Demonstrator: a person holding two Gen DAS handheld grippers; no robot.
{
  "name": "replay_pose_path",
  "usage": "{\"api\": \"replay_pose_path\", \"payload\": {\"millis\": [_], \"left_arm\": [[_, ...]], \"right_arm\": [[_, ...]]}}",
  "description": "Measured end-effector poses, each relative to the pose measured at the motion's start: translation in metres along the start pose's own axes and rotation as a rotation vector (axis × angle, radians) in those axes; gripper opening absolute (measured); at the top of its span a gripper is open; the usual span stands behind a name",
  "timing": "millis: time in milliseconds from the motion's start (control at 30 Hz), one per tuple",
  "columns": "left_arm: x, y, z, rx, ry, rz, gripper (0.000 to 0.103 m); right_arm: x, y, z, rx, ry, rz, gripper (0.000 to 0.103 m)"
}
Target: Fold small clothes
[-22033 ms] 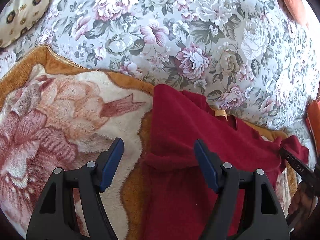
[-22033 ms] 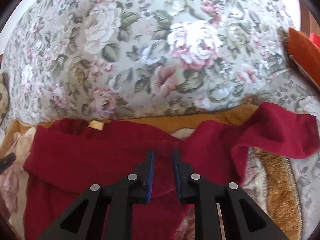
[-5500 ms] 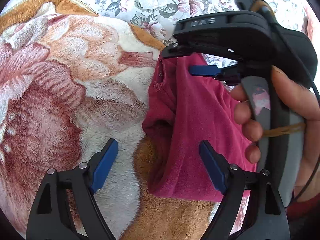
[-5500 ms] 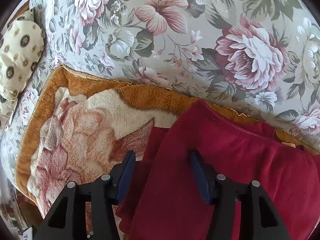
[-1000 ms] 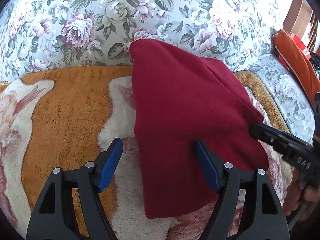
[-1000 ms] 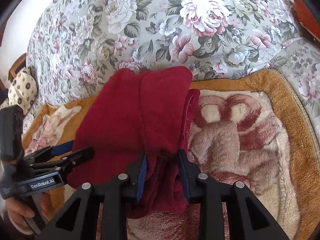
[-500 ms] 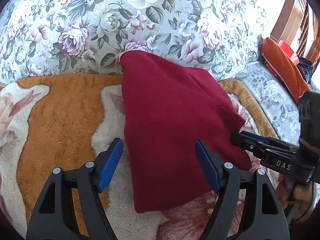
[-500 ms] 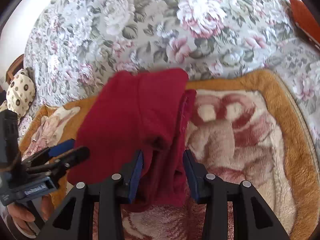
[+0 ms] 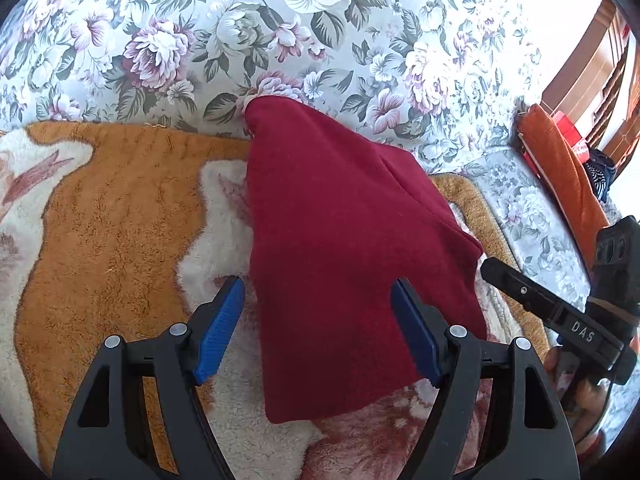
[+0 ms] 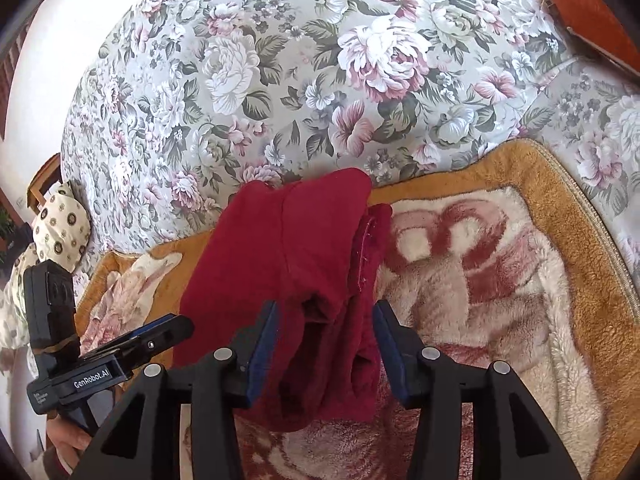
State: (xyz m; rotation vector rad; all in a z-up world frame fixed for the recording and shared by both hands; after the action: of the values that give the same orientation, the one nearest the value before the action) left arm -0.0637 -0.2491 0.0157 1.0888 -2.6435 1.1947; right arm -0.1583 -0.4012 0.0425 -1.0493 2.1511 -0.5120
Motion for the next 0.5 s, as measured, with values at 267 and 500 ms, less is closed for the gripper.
{"api": "replay_pose_path", "payload": {"millis": [267, 500], "left_arm": [[0.002, 0.011, -0.015, -0.012, 0.004, 0.012, 0.078], [0.000, 0.018, -0.028, -0.019, 0.021, -0.033, 0.079]], "right_arm": [[0.007, 0.029, -0.010, -0.037, -0.076, 0.139, 0.047], [0.019, 0.030, -0.023, 0.006, -0.112, 0.266, 0.062]]}}
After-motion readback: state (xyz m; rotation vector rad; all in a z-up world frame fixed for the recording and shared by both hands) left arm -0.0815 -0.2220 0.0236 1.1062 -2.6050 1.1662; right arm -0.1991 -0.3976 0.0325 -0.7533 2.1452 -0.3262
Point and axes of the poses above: each gripper's, at about its wrist camera, not at the fingertips, and z roughly the way its jaws point, x to its right, y to its underside, the point moved 9 cm from there along z, roughly the way its jaws point, and after that the axes turned 10 degrees about z, right-handed, at the moved point
